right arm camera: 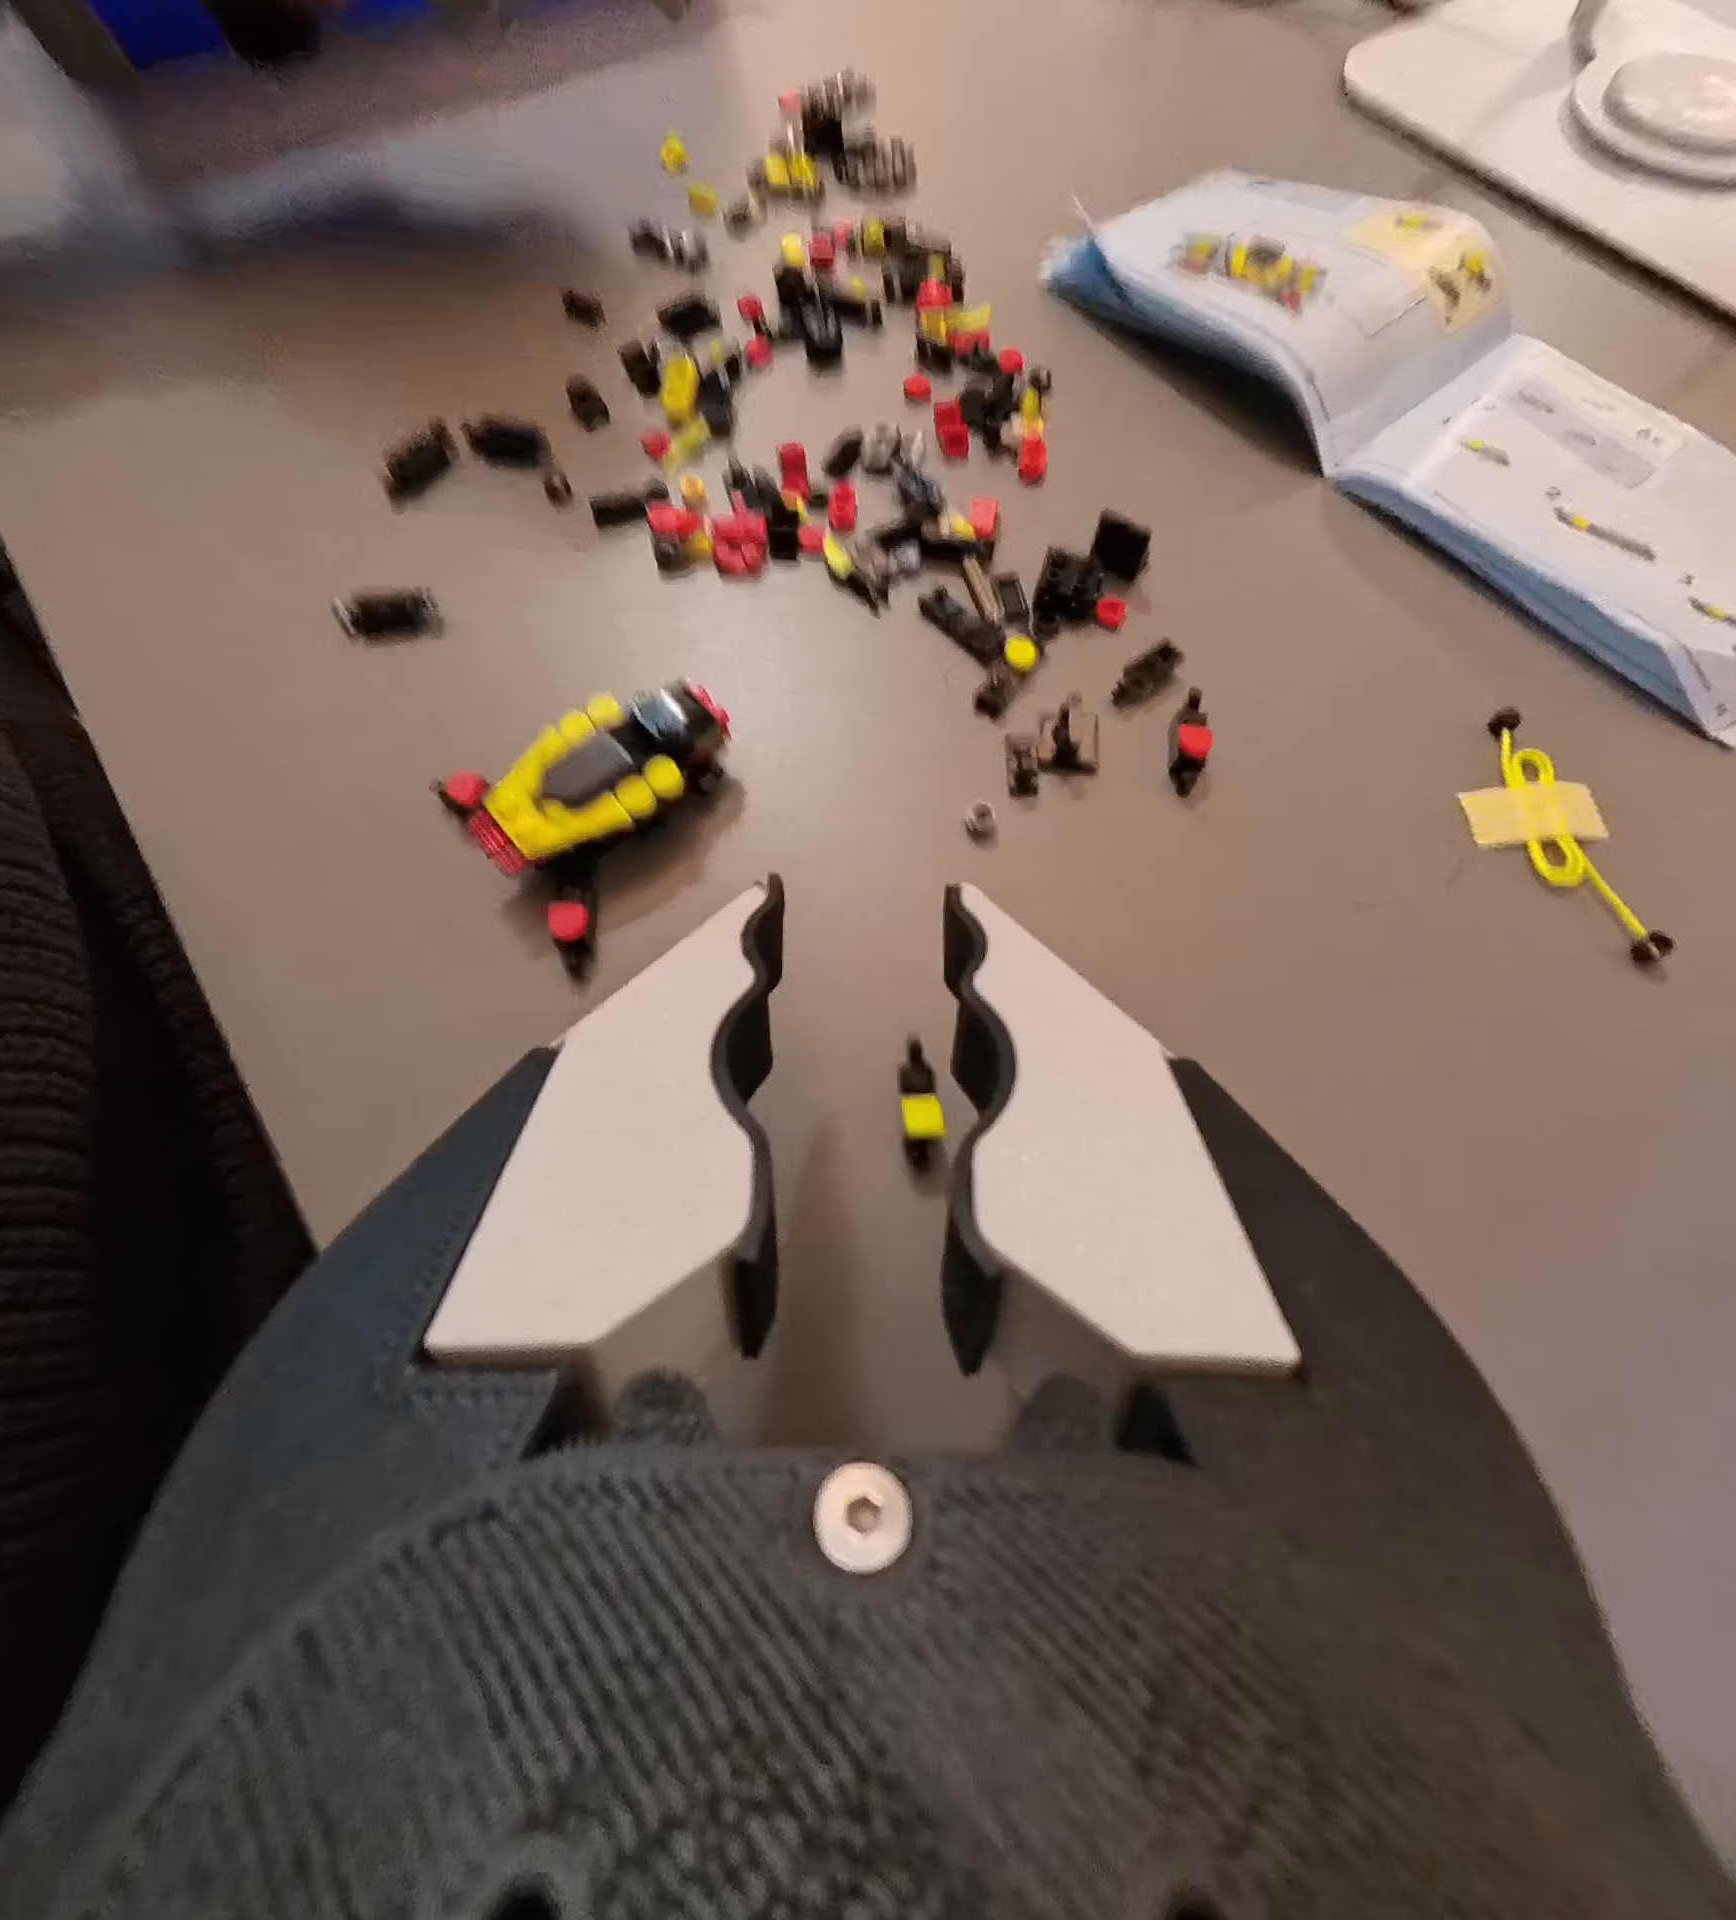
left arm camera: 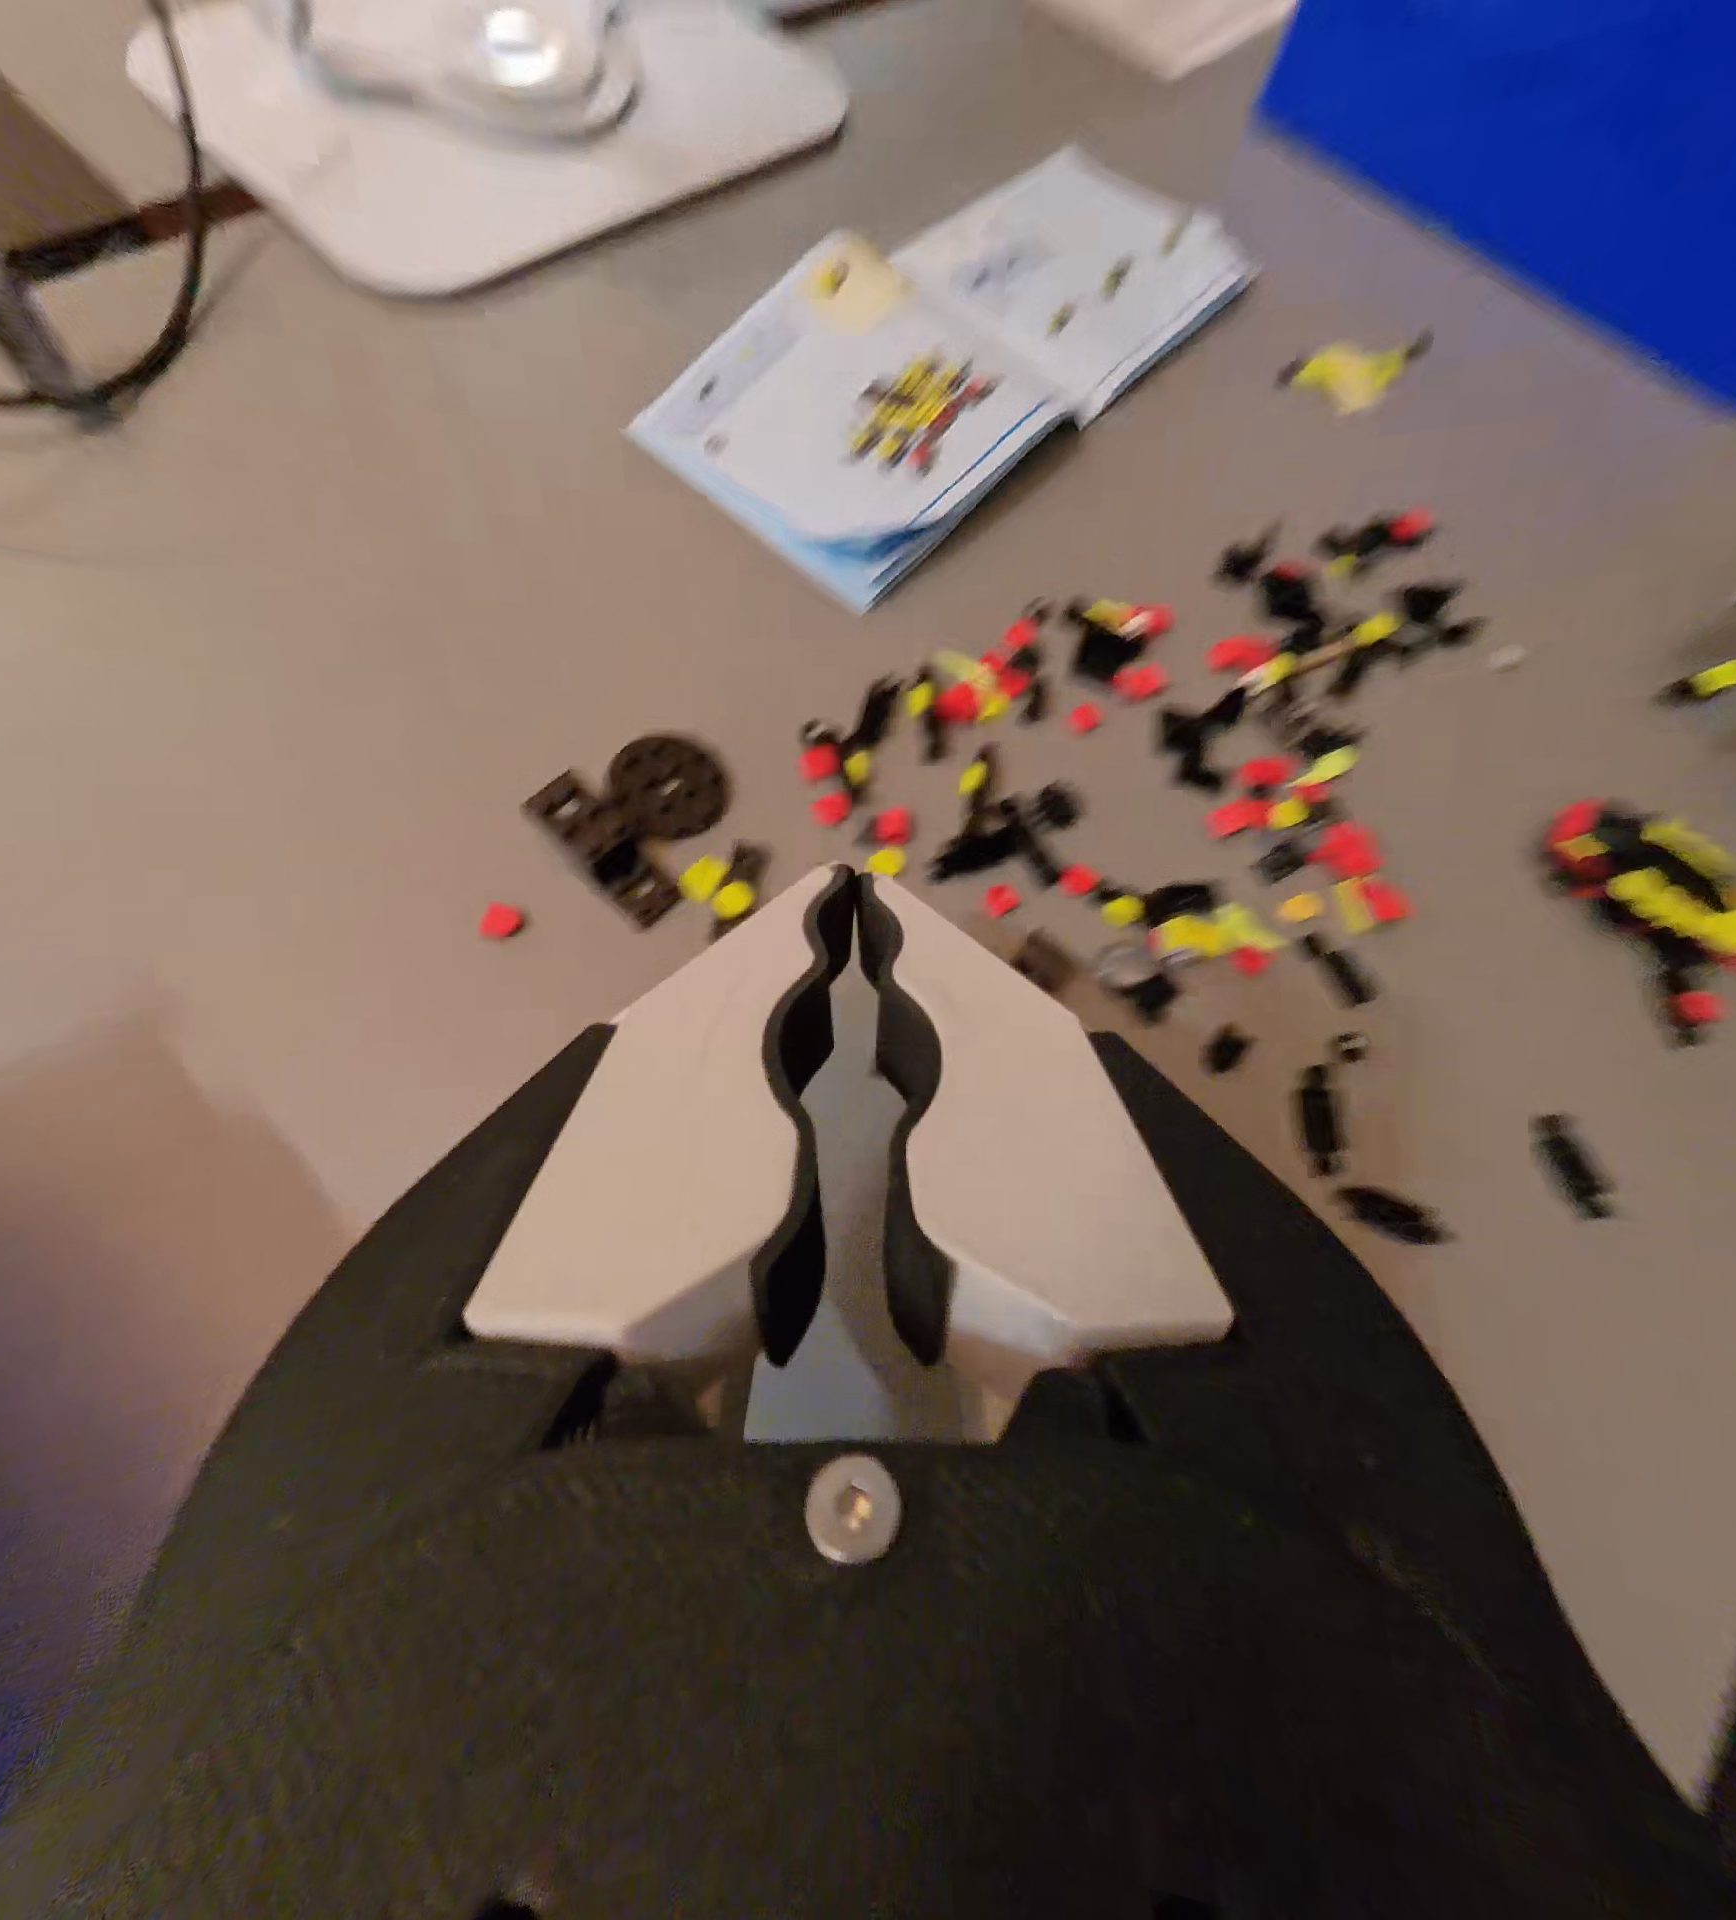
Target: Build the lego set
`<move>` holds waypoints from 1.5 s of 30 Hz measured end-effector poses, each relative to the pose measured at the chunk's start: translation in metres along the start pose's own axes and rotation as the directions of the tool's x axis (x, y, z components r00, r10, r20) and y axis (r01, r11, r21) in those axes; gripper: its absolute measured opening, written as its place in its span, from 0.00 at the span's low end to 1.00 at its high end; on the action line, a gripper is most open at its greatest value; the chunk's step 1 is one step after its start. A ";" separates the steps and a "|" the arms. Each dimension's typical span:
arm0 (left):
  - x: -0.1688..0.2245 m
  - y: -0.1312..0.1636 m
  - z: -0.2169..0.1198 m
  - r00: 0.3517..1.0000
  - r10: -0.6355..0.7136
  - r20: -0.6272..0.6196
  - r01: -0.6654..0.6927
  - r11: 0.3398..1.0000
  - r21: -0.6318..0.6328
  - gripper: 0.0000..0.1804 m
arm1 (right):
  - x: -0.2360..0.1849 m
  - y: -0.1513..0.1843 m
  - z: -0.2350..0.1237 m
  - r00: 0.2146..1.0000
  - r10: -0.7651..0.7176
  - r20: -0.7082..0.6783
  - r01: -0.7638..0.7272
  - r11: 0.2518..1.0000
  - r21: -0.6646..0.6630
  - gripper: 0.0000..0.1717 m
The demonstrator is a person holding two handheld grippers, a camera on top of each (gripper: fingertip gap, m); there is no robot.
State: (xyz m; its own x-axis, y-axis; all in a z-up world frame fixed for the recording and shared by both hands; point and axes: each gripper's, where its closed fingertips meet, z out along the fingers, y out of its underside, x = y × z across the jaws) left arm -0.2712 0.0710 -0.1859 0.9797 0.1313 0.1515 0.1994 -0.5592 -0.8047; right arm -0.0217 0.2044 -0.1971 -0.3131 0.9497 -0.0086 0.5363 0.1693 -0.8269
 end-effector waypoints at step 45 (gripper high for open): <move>-0.044 0.050 0.017 0.932 -0.142 0.333 0.202 0.967 -0.154 0.12 | -0.014 -0.023 -0.007 0.975 0.159 0.158 -0.181 0.973 0.142 0.16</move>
State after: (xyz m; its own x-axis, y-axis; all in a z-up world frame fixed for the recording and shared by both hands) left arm -0.3043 0.0512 -0.2430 0.8782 0.4739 0.0643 0.3939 -0.6404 -0.6594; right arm -0.0241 0.1890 -0.1736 -0.3441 0.9107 -0.2286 0.4678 -0.0449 -0.8827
